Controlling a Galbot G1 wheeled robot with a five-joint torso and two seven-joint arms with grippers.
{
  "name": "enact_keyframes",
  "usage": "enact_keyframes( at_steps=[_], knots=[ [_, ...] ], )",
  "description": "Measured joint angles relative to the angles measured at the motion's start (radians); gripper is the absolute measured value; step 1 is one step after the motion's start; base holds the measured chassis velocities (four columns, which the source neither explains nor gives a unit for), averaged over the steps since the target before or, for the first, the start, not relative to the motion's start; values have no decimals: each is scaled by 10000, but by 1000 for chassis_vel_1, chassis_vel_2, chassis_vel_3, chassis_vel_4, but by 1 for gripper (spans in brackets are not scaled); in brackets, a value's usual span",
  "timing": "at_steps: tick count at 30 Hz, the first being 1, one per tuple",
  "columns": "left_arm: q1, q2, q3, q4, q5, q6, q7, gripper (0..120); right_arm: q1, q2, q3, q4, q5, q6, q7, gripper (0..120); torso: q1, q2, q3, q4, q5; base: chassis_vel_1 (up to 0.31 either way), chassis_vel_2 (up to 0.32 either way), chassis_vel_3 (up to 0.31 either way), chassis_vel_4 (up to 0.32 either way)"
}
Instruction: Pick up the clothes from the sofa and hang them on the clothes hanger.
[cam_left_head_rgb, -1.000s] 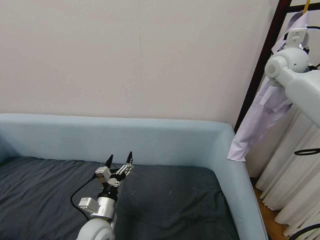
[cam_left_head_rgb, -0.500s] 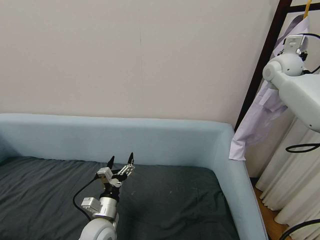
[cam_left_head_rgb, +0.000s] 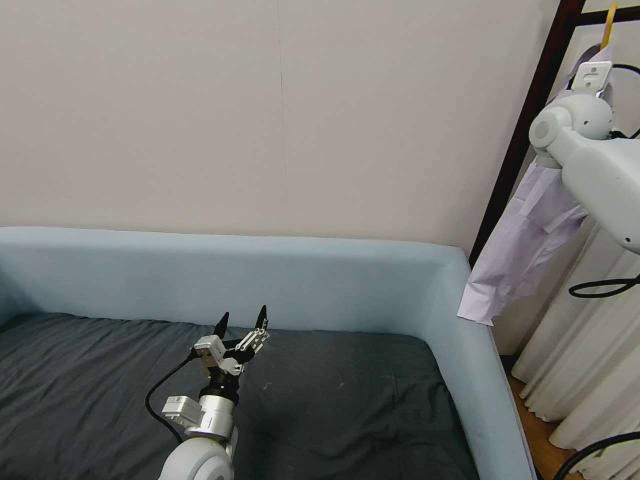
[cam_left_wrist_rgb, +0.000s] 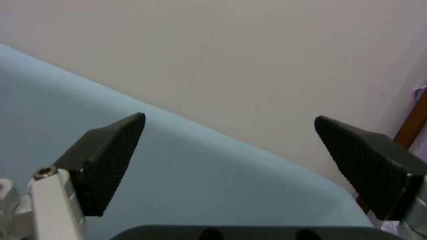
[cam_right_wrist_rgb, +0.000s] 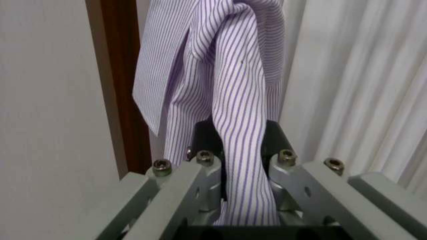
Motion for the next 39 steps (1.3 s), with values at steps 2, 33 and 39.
enact_keyframes(
  at_steps=[2,33,39],
  knots=[
    [14,0,-1,-8,4,-4,2,100,-28,-63,49,156,-6,-14,1,7,0,0,0,0,1,0,0,0,0],
    [1681,-986,-1462,-1117,127,-742,1175,100,-10911,-1717,7302,7898,-2820,6868,-6913,100,0,2,0,7,-1,-3,-5,0,1],
    [2091,-1146,-1773,-1338,905,-602,1052,100,-14436,-217,9790,9662,-4782,6333,-7929,100,0,2,-2,-5,3,0,0,0,0]
  ],
)
